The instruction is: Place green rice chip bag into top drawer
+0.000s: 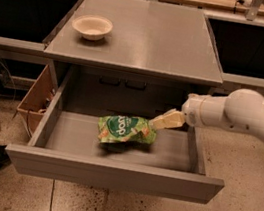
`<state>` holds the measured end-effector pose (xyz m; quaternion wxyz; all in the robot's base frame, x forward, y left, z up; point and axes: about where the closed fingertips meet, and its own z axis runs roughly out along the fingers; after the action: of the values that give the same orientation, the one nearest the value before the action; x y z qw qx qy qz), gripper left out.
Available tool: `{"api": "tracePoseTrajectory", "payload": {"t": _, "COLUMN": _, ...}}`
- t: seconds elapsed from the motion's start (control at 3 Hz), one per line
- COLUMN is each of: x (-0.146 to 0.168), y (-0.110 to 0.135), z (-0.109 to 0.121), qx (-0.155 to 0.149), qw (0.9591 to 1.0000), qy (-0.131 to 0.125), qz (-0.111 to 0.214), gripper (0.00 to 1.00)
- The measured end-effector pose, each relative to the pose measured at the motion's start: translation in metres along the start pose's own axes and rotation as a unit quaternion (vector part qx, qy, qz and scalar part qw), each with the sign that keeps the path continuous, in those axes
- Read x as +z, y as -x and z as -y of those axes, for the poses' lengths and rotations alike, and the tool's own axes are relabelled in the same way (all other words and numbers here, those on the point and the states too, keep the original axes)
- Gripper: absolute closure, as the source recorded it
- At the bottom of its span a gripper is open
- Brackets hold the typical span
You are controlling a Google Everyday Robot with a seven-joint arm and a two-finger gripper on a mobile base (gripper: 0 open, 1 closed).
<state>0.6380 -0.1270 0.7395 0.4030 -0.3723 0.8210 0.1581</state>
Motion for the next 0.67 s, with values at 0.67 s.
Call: {"api": "tracePoseTrajectory", "payload": {"t": 0.67, "x": -0.109, "y": 0.081, "z": 0.032, "qx": -0.036, "qw": 0.9979, "qy": -0.026, "qz": 0.048, "gripper": 0.0}}
